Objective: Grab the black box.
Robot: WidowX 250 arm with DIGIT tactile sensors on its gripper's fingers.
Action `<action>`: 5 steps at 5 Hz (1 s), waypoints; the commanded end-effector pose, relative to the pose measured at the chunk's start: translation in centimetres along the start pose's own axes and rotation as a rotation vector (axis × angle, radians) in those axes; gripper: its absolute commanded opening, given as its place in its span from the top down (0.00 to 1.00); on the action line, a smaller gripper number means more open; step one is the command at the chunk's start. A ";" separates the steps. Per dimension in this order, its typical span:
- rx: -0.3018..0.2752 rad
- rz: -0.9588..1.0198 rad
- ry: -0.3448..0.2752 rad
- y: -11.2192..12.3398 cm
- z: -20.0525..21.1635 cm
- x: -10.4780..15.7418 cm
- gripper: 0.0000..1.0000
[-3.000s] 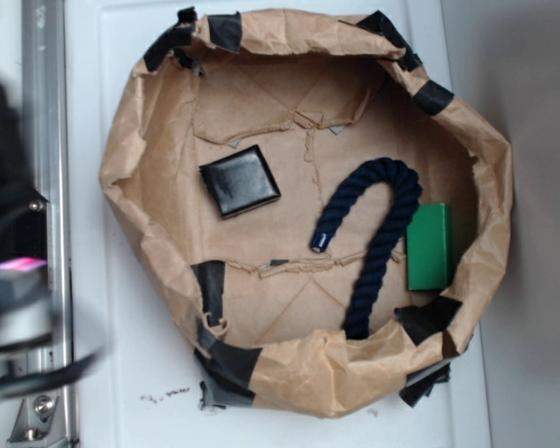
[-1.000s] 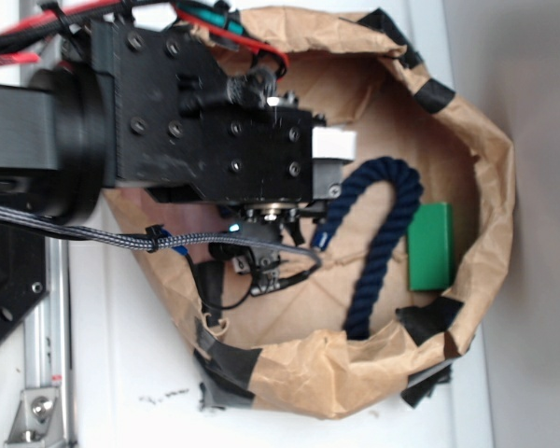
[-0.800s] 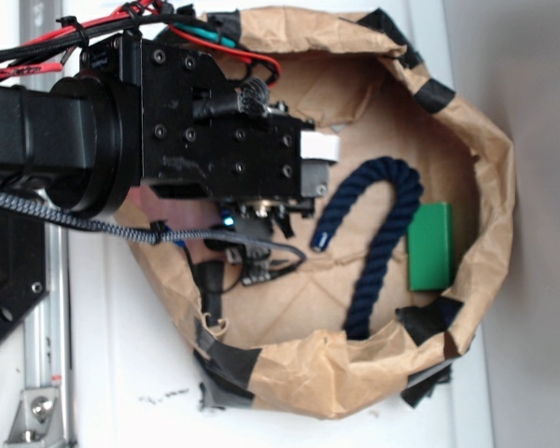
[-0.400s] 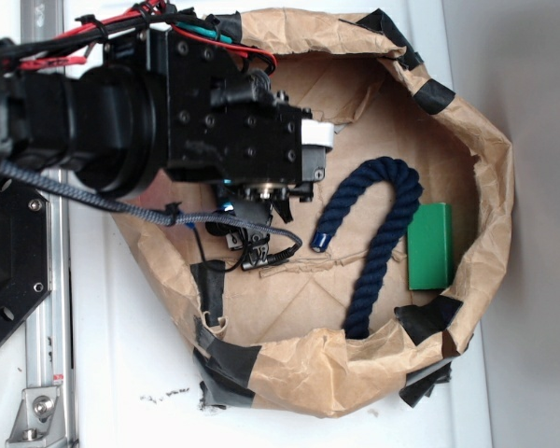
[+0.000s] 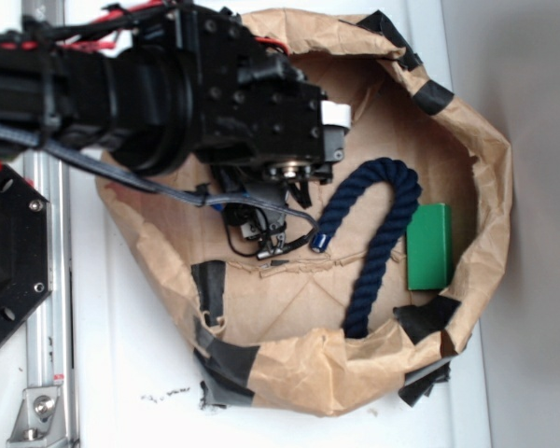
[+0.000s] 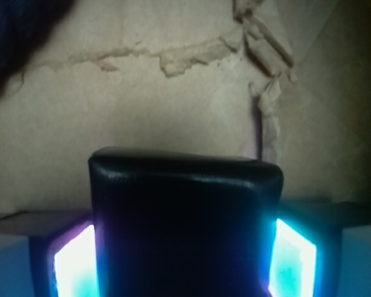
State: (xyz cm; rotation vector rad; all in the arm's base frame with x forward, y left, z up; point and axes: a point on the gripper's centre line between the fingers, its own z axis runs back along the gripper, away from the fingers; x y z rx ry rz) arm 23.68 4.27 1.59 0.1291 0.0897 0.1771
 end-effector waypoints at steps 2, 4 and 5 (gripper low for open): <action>-0.064 -0.176 -0.204 -0.4 8.7 0.2 1.00; -0.134 -0.244 -0.233 -1.3 15.4 1.5 1.00; -0.120 -0.254 -0.175 -2.0 14.8 2.0 1.00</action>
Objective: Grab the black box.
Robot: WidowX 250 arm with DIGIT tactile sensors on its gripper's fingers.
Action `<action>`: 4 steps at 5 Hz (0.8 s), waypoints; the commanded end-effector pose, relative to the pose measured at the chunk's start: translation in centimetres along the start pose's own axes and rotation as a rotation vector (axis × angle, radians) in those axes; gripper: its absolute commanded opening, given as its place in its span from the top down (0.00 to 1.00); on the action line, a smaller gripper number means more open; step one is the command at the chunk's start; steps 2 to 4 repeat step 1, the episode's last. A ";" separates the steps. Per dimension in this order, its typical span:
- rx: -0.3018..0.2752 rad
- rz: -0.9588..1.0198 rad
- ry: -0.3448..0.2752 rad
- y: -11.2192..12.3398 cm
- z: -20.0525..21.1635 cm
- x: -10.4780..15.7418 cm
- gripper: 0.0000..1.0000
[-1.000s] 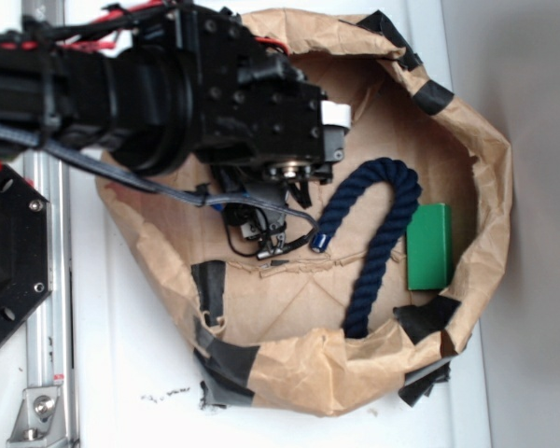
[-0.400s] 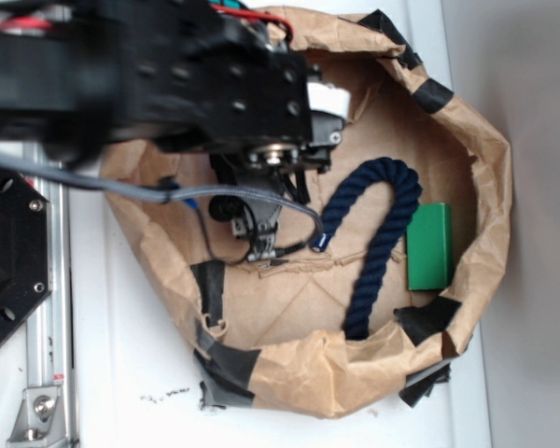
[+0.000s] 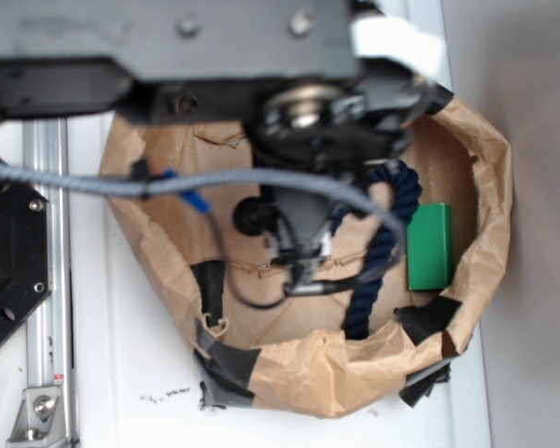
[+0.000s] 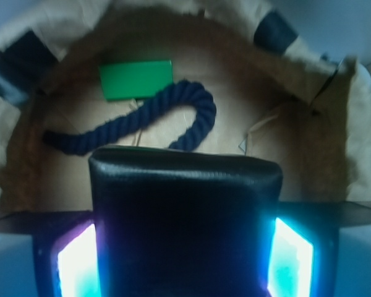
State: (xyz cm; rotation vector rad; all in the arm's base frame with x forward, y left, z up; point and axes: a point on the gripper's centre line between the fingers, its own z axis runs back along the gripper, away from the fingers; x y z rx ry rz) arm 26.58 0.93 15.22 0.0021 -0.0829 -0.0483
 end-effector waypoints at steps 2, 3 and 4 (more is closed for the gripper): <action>0.031 -0.037 0.050 -0.1 -0.1 0.7 1.00; 0.031 -0.037 0.050 -0.1 -0.1 0.7 1.00; 0.031 -0.037 0.050 -0.1 -0.1 0.7 1.00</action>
